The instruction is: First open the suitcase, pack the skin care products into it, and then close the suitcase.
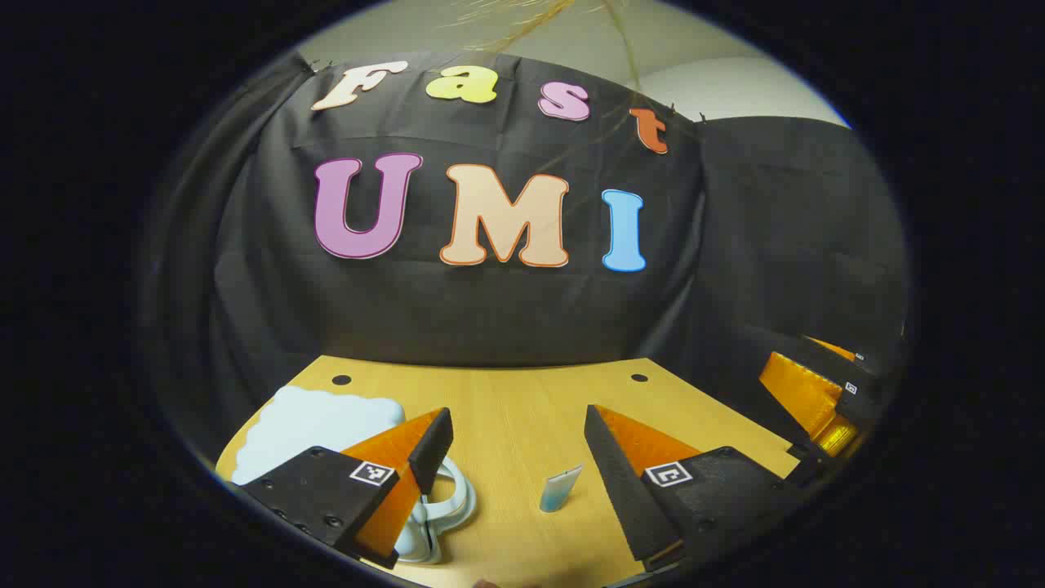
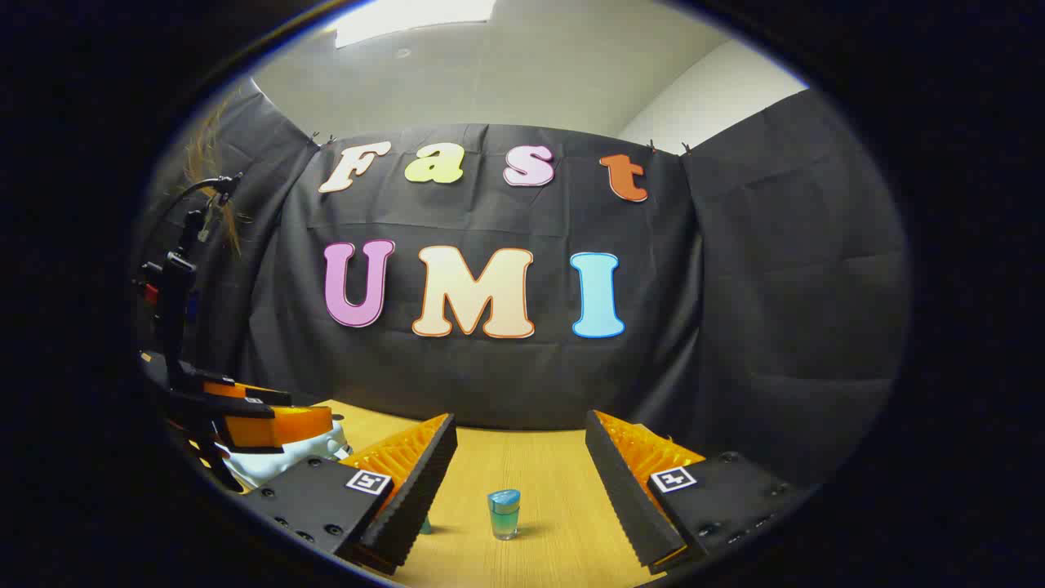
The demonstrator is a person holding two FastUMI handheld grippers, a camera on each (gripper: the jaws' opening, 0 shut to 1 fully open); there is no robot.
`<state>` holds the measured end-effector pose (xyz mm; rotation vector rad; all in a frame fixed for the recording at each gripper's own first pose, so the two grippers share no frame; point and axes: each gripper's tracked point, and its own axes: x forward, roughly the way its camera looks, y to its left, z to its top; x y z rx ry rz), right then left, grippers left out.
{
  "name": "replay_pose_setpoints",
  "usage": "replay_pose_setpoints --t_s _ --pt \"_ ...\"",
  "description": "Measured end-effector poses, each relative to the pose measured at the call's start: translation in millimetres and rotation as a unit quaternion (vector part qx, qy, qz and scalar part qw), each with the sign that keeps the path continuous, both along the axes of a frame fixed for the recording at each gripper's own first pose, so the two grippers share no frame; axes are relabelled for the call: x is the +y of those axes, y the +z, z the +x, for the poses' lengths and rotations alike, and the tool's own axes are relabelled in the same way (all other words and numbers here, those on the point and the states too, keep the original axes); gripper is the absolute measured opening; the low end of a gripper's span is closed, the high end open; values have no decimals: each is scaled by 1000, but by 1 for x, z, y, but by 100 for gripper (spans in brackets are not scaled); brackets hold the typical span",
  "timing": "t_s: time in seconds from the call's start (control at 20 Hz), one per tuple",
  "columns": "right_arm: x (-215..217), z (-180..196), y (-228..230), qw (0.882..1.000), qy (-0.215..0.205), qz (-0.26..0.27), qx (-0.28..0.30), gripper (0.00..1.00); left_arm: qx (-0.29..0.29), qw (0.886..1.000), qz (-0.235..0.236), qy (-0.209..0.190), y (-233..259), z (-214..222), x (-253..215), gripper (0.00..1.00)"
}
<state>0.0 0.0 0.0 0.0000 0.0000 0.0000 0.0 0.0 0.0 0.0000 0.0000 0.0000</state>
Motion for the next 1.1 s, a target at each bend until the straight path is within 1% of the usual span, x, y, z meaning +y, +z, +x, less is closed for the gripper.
replay_pose_setpoints --t_s 0.2,0.35,0.5,0.65,0.75,0.85,1.1 --pt "-4 2 -9 1000 2 20 14 99 10 1000 -5 14 -4 3 5 95" --pt "-11 2 -13 1000 -2 19 19 99 27 999 -17 26 -13 4 11 95" --pt "-14 2 -18 999 -2 35 27 99 56 998 -27 32 -26 4 15 95" --pt "-18 3 -25 999 -1 42 35 99 99 994 -34 33 -42 12 22 95" --pt "-21 4 -31 998 2 41 42 99 137 989 -42 36 -56 19 30 95" --pt "-23 5 -35 998 4 42 48 99 179 981 -50 46 -71 27 40 96" --pt "-28 3 -48 997 10 39 67 99 256 962 -62 69 -99 51 62 96"
